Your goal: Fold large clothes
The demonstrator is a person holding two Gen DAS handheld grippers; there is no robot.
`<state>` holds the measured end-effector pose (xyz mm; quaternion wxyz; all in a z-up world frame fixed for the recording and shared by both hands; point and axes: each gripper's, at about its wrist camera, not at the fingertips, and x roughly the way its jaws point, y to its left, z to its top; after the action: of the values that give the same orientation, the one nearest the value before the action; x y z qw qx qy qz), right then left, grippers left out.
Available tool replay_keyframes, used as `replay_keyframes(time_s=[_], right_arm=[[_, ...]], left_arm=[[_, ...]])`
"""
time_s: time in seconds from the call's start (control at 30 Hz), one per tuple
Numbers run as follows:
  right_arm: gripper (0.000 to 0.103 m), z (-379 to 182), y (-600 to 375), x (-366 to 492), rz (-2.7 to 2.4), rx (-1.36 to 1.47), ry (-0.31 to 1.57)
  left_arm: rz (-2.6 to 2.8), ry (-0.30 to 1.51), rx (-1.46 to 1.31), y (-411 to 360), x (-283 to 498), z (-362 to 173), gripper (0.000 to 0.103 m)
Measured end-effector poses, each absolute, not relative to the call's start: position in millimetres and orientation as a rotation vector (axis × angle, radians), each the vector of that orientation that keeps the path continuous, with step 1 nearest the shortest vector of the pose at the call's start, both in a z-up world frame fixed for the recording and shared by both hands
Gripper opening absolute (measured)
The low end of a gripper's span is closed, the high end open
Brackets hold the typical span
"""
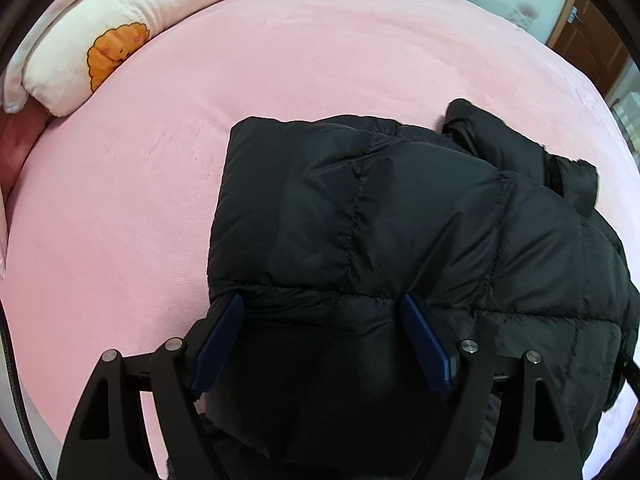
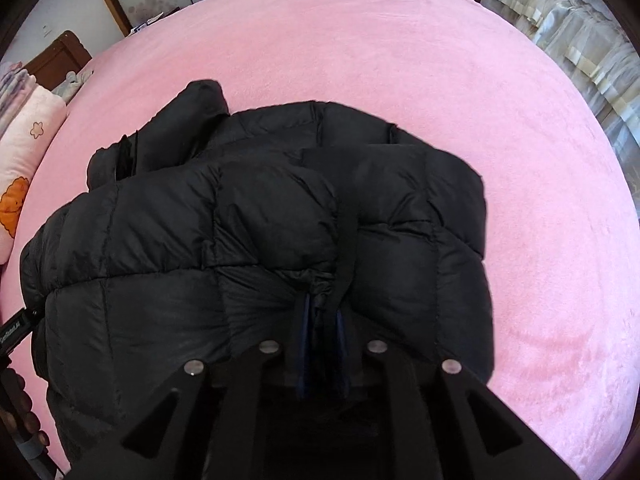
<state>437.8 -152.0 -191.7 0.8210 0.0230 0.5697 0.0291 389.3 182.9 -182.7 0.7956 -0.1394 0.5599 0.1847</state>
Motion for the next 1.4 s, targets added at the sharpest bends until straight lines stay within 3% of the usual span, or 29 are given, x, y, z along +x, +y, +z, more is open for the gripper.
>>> replay_keyframes(time_s=[0.37,0.6,0.87,1.4], right_arm=[[0.018,-120.0,-113.2,410.2,0.094,-0.010,0.953],[0.018,-161.1,-44.1,424.0,0.316,-0.080,1.020],[0.015,-181.2,-104.1,424.8,0.116,-0.085,1.078],[0.018,-100.1,-138.1,364.9,0.207,0.131,1.022]], left_arm=[[0.320,1.076,-0.282,150.1,363.3,-143.6,0.080],[0.264,1.105,-0.215,114.9,376.6,-165.0,0.080],[0.242,1.132,-0.178,114.5,379.0,-173.7,0.082],[0.221,1.050,-0.263,104.2,331.7,-86.0,0.082]])
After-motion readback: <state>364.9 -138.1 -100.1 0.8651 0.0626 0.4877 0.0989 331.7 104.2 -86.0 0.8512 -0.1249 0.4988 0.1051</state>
